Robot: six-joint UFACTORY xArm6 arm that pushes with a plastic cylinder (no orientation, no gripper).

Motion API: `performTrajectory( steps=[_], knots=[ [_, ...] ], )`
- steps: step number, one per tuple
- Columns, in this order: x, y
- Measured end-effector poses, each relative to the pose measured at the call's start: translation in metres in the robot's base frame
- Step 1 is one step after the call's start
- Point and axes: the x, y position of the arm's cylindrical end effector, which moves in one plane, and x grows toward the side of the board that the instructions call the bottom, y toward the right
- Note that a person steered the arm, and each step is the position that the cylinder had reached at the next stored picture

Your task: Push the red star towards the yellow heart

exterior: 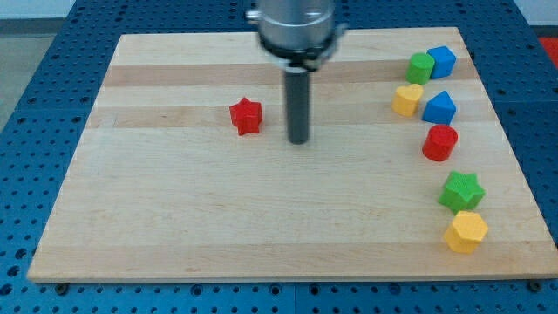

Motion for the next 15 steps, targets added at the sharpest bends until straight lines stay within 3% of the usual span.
performTrajectory(
  steps=[1, 2, 6, 7, 8, 9, 10, 12, 15],
  knots=[
    [0.0, 0.065],
    [0.015, 0.066],
    [0.12, -0.154],
    [0.116, -0.187],
    [0.05, -0.188],
    [0.042, -0.188],
    [0.007, -0.166],
    [0.008, -0.152],
    [-0.028, -0.149]
  ],
)
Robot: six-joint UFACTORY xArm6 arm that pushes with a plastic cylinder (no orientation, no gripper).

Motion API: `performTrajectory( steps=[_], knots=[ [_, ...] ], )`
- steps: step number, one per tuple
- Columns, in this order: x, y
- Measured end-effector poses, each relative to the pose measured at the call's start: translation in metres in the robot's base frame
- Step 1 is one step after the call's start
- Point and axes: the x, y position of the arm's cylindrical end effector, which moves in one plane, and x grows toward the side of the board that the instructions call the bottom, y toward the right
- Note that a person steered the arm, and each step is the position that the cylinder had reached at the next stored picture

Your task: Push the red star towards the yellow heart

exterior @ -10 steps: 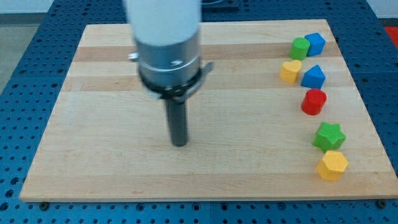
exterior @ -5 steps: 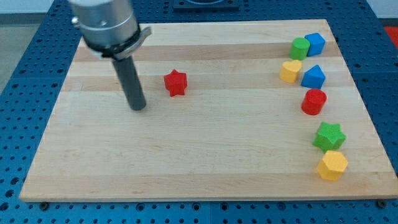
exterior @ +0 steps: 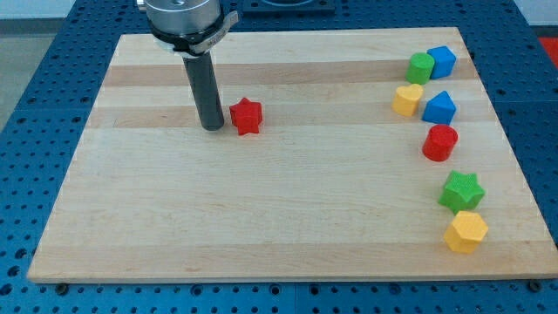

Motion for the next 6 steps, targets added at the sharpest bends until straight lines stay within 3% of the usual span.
performTrajectory(
  steps=[1, 5, 6],
  knots=[
    [-0.001, 0.008],
    [-0.001, 0.229],
    [0.001, 0.231]
  ],
)
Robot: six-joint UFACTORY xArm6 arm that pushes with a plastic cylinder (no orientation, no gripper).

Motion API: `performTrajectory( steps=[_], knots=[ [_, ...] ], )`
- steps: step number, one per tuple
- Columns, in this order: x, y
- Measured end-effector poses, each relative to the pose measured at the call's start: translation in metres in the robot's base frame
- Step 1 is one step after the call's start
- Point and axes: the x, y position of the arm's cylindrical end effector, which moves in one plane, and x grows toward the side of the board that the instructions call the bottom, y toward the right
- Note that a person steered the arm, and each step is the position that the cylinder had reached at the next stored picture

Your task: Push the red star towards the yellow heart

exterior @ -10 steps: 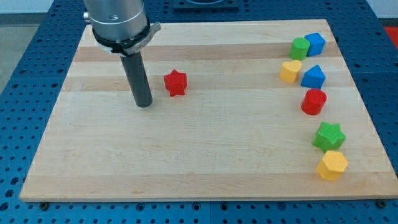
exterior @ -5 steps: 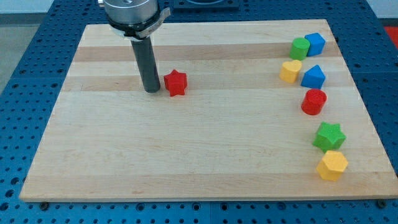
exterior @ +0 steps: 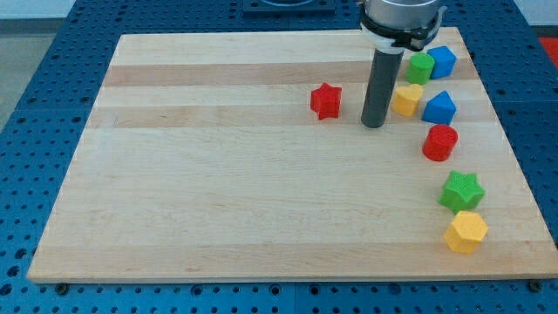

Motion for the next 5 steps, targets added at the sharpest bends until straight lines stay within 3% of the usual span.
performTrajectory(
  steps=[1, 3, 5],
  knots=[
    [0.006, -0.026],
    [0.082, -0.161],
    [0.042, -0.179]
  ],
)
